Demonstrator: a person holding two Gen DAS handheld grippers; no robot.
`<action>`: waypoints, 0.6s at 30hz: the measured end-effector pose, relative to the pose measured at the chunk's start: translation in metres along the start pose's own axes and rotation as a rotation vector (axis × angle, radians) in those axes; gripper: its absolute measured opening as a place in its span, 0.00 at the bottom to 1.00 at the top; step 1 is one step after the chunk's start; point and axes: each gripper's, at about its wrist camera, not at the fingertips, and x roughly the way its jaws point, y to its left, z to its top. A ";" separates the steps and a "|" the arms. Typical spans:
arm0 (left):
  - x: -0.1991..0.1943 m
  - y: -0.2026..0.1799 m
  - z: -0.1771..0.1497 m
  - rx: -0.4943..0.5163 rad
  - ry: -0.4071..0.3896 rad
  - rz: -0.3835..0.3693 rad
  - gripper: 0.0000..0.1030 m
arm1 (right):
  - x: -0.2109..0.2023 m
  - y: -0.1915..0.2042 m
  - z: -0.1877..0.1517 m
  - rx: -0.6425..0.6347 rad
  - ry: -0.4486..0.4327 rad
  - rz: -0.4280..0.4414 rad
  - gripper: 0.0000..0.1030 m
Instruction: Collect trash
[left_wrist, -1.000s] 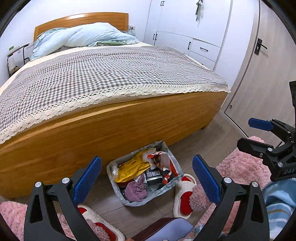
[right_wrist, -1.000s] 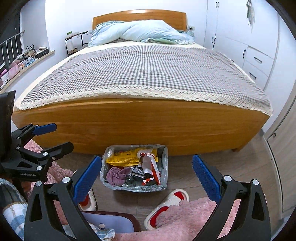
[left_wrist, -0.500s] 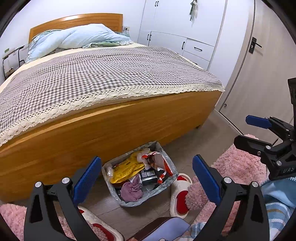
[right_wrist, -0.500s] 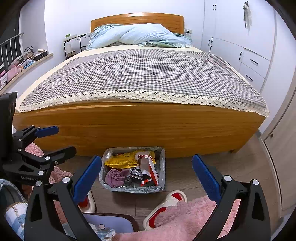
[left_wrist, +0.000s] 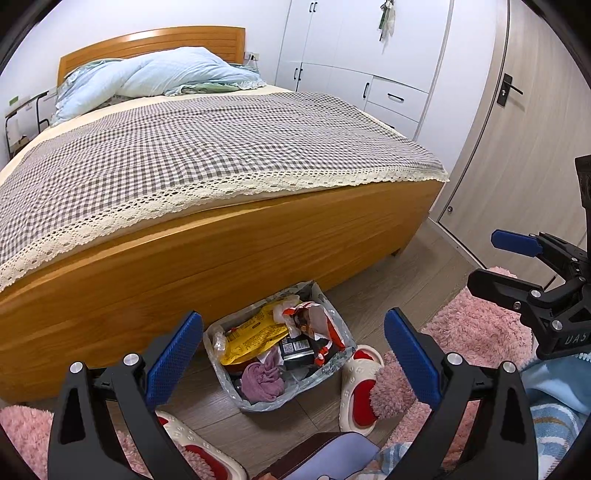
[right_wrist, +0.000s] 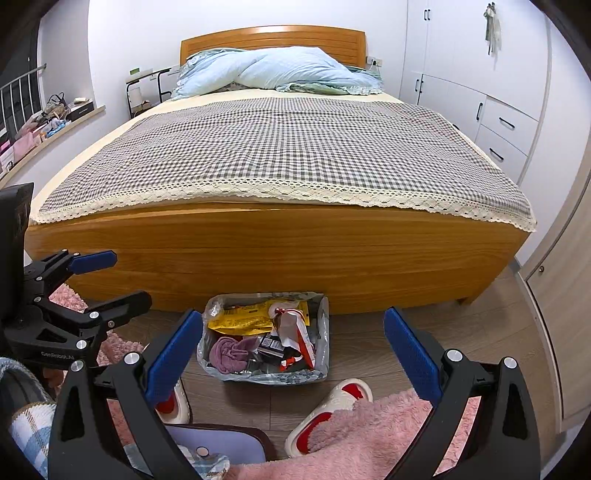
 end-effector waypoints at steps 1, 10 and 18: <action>0.000 0.000 0.000 0.002 0.000 -0.001 0.93 | 0.000 0.000 0.000 0.000 0.000 0.000 0.91; 0.002 0.000 -0.001 -0.001 0.007 -0.004 0.93 | 0.000 0.000 0.000 -0.001 0.000 0.000 0.91; 0.003 0.000 -0.001 -0.003 0.009 -0.007 0.93 | 0.000 0.000 0.000 -0.001 -0.001 0.000 0.91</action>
